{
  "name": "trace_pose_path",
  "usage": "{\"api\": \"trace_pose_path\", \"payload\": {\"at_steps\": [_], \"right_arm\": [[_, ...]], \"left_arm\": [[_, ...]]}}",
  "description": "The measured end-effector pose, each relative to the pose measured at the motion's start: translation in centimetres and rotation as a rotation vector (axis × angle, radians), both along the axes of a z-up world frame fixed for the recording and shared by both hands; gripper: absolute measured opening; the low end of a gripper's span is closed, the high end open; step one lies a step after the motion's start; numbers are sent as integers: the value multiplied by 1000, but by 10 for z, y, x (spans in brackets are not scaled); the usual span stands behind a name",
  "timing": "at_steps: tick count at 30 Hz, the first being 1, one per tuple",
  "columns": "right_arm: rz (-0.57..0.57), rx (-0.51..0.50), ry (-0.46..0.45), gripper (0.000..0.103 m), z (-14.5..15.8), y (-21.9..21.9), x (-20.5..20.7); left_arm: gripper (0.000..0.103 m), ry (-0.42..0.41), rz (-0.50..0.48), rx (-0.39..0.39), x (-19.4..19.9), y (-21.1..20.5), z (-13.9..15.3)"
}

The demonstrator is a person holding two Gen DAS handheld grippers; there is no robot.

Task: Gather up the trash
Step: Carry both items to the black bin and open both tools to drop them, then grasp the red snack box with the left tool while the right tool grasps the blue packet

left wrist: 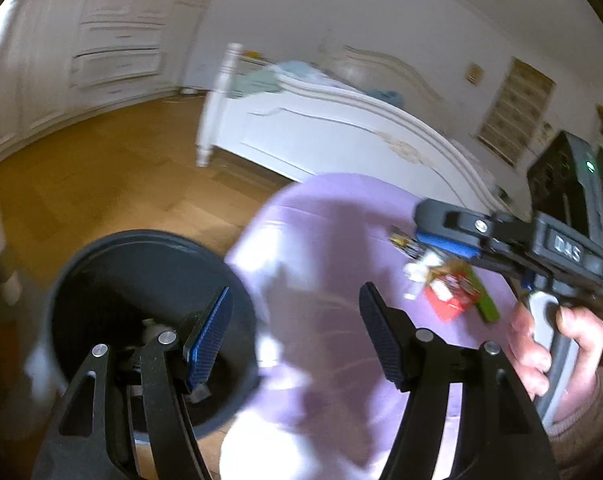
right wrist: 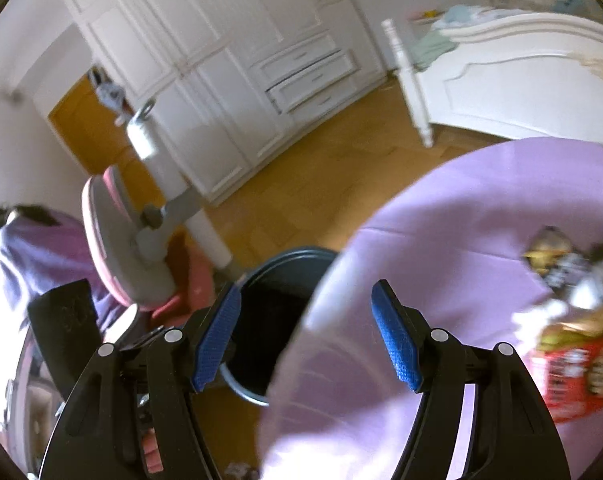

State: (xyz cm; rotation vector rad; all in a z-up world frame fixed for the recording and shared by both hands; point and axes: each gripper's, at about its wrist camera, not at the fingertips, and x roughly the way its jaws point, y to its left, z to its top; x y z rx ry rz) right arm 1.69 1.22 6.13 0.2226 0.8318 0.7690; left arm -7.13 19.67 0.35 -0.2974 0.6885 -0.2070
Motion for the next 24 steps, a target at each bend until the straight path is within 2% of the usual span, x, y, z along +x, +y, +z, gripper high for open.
{"api": "trace_pose_path", "payload": {"at_steps": [1, 4, 5, 7, 11, 14, 20, 24], "right_arm": [[-28, 8, 6, 68, -1, -19, 3], [-94, 25, 14, 68, -5, -64, 9], [-127, 30, 18, 72, -7, -86, 12], [-182, 44, 22, 78, -10, -119, 18], [-293, 34, 49, 78, -21, -188, 37], [-333, 7, 71, 78, -29, -218, 51], [-325, -57, 99, 78, -51, -224, 87], [-292, -87, 111, 78, -59, -210, 115]], "left_arm": [[67, -1, -44, 17, 4, -18, 1], [84, -24, -136, 96, 11, -62, 2], [87, -38, -165, 133, 14, -77, 4], [87, -63, -244, 208, 20, -109, 4], [87, -87, -367, 317, 42, -159, 5], [87, -83, -446, 374, 59, -190, -1], [87, -66, -560, 549, 81, -238, -25], [87, -28, -599, 581, 94, -250, -37]]}}
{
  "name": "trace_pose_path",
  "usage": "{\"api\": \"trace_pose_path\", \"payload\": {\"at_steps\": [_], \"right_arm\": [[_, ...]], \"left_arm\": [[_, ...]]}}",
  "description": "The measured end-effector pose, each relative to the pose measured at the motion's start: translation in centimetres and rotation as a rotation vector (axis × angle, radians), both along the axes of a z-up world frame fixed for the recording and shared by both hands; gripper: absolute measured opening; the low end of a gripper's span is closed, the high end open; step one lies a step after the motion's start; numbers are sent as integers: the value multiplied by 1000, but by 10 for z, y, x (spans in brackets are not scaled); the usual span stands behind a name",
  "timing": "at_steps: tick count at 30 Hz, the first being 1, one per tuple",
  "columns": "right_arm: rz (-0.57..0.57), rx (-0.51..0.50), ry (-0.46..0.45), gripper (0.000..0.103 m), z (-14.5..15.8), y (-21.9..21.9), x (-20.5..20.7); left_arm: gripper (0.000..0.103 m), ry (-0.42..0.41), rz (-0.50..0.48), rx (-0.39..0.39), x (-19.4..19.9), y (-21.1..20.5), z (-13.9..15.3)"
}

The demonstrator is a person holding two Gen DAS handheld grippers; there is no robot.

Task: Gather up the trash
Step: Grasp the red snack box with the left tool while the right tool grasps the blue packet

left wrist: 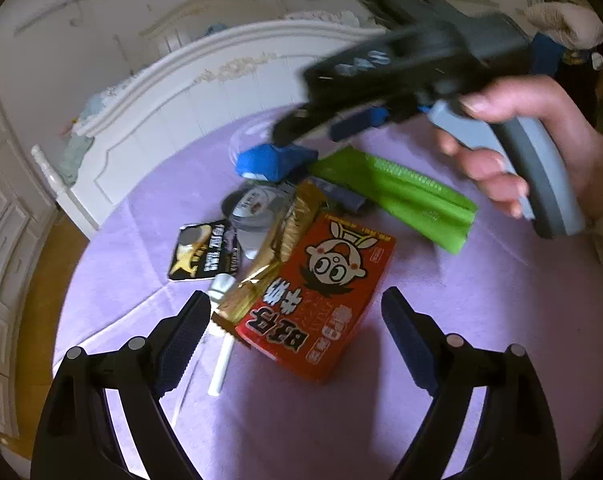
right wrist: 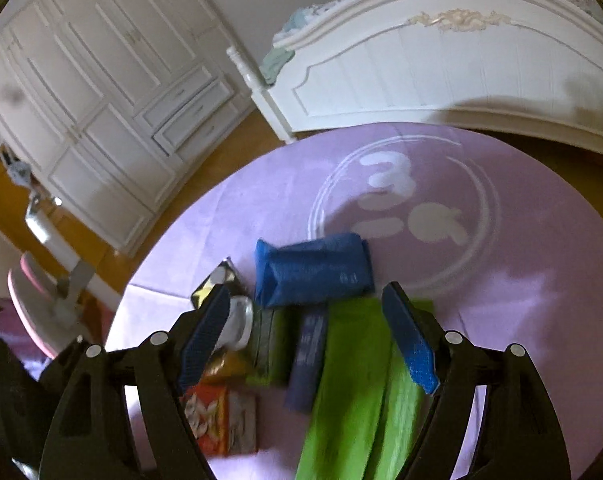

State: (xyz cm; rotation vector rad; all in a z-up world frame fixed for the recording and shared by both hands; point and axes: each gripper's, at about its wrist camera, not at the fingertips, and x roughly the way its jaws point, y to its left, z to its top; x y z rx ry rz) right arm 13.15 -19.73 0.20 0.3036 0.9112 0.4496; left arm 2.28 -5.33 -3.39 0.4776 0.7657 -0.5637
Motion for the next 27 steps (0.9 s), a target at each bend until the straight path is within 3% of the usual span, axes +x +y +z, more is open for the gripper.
{"api": "trace_pose_path", "payload": {"at_steps": [4, 5, 9, 12, 14, 19, 23, 27], "right_arm": [[35, -86, 24, 78, -9, 20, 25], [39, -120, 29, 78, -12, 24, 29], [62, -141, 17, 73, -17, 29, 31], [62, -86, 11, 51, -17, 18, 25], [41, -41, -12, 45, -10, 6, 12], [-25, 96, -64, 43, 8, -26, -32], [-70, 154, -81, 43, 16, -46, -65], [-98, 174, -83, 43, 19, -60, -89]], "left_arm": [[84, 19, -10, 42, 3, -7, -5], [77, 30, -21, 38, 0, -6, -4], [68, 64, -50, 45, -3, -11, -9], [66, 91, -48, 20, -4, -10, -9], [66, 97, -42, 16, -3, -9, -10], [66, 87, -38, 2, -2, -15, -7], [51, 127, -39, -49, 8, -24, -8], [50, 143, 15, -105, 8, -20, -6]]}}
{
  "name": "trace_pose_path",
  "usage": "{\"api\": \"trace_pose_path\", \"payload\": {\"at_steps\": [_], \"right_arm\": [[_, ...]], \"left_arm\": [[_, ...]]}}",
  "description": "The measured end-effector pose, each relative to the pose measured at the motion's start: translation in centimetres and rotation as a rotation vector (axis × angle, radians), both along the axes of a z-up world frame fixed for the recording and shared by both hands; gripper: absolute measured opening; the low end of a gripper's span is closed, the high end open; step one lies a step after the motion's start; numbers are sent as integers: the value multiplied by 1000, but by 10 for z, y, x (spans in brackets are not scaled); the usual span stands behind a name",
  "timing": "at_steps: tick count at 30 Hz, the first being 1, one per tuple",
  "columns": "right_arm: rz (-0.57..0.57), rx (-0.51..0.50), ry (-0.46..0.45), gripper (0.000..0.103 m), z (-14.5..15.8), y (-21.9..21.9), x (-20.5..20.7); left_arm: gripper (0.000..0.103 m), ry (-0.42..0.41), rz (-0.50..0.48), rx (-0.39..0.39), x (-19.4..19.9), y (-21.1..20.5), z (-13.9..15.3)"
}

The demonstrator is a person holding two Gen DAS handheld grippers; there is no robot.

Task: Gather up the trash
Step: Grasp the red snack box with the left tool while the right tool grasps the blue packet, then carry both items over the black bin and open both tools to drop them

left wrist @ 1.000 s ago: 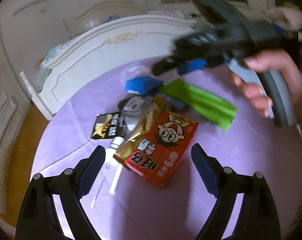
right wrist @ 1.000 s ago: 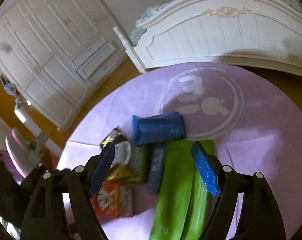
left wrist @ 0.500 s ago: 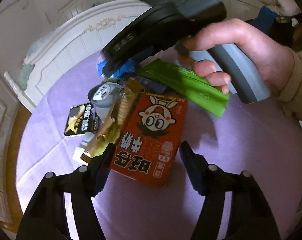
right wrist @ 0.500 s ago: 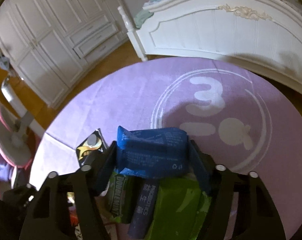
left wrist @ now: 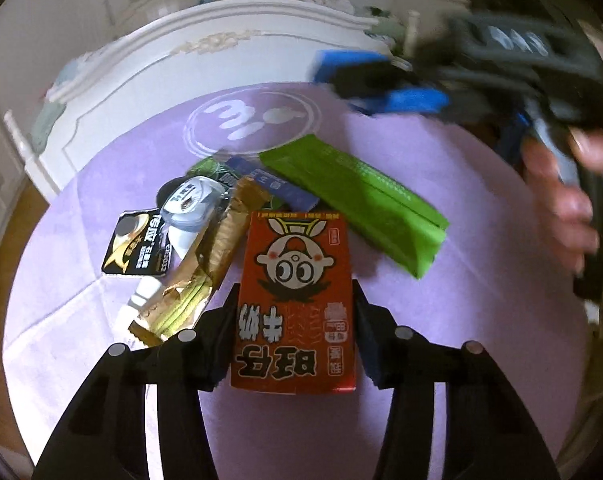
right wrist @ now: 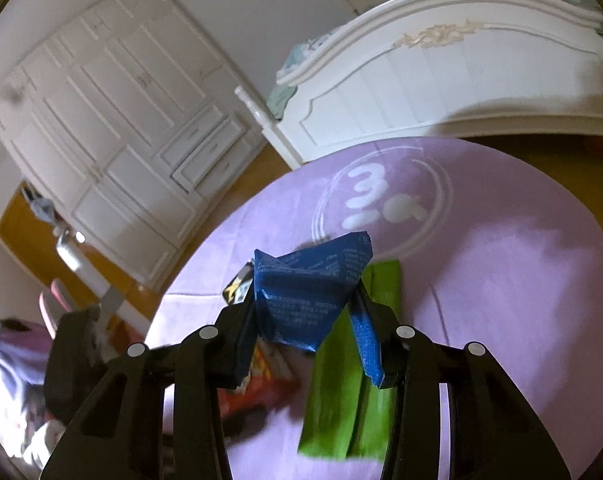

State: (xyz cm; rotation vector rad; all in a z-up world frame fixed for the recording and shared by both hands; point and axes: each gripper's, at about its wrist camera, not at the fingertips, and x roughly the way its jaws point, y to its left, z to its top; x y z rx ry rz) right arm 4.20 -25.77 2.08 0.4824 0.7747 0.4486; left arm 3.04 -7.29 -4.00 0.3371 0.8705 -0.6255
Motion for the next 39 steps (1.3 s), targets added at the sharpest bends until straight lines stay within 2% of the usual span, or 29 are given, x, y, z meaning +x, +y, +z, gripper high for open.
{"api": "trace_pose_path", "payload": {"at_steps": [4, 9, 15, 23, 28, 31, 35, 39], "right_arm": [[-20, 14, -1, 43, 5, -8, -17], [-16, 27, -11, 43, 12, -7, -32], [63, 6, -42, 43, 25, 34, -42], [318, -62, -53, 43, 34, 157, -54], [478, -111, -34, 43, 34, 246, -59], [559, -144, -20, 43, 31, 299, -58], [646, -203, -7, 43, 21, 367, -54], [687, -239, 9, 43, 6, 406, -49]], "left_arm": [[50, -32, 58, -92, -18, 16, 14], [50, -76, 145, -161, -48, 47, 31], [50, -131, 345, -261, -87, 123, 45], [50, -209, 618, -268, -131, 237, 44], [50, -199, 776, -279, -145, 302, 27], [50, -187, 825, -265, -148, 326, 15], [50, -156, 874, -302, -149, 353, -1], [50, -133, 885, -322, -143, 363, -11]]}}
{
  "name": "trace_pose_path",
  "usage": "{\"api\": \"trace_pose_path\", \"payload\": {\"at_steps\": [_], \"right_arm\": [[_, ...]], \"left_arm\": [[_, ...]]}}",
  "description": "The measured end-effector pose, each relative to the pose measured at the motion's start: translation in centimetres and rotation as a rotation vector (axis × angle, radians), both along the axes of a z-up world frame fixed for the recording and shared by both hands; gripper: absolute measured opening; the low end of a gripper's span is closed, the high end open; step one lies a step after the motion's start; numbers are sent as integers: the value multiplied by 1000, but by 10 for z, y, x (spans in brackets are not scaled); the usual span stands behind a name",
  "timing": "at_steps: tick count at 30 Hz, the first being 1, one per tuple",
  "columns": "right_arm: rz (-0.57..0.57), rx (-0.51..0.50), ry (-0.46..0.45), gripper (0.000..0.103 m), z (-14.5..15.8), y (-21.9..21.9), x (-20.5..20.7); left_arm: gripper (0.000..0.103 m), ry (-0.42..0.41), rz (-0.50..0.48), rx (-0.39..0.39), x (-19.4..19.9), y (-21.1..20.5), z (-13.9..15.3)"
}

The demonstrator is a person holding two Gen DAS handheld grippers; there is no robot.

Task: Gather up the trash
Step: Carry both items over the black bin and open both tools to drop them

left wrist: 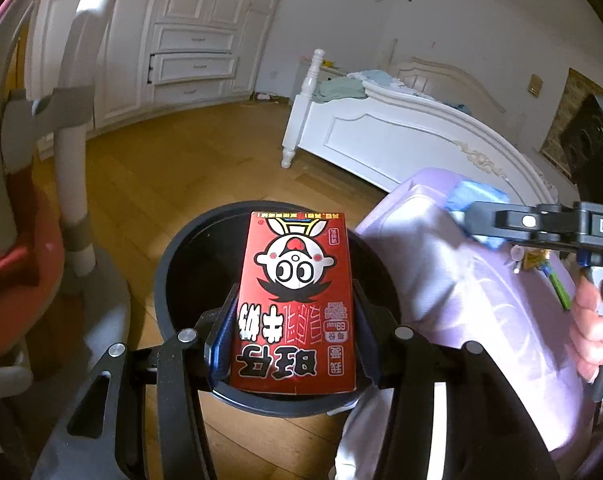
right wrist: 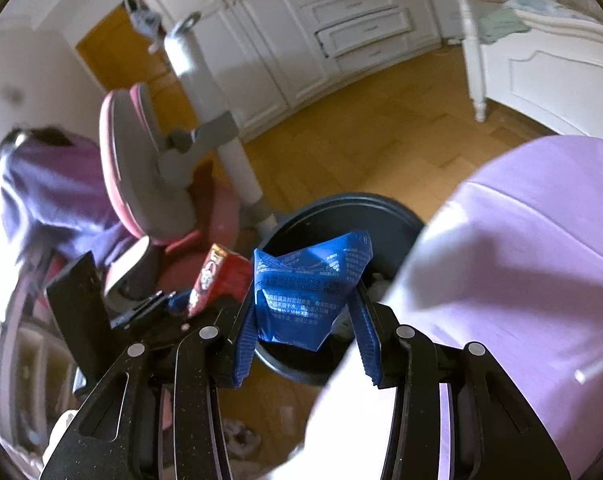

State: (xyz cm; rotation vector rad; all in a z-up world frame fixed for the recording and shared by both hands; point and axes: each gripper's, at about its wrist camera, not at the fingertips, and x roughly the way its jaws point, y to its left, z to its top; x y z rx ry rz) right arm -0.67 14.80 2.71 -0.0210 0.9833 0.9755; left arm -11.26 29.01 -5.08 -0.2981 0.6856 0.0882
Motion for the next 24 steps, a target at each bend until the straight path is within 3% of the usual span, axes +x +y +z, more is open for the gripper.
{"api": "trace_pose_path", "payload": {"at_steps": [8, 15, 18, 19, 21, 23, 24], "right_arm": [[21, -56, 13, 43, -24, 41, 11], [17, -67, 24, 44, -33, 49, 17], [9, -70, 25, 49, -34, 49, 20], [0, -70, 25, 56, -34, 49, 22], [-14, -66, 23, 63, -34, 47, 26], [-26, -59, 22, 64, -32, 42, 30], [-29, -54, 25, 66, -31, 39, 31]], "left_arm": [[50, 21, 1, -27, 13, 14, -10], [51, 33, -1, -25, 16, 12, -14], [53, 38, 9, -19, 18, 12, -14], [53, 43, 16, -14, 18, 13, -14], [59, 55, 19, -11, 20, 14, -13], [76, 48, 28, 2, 21, 13, -8], [76, 36, 26, 12, 20, 11, -4]]}}
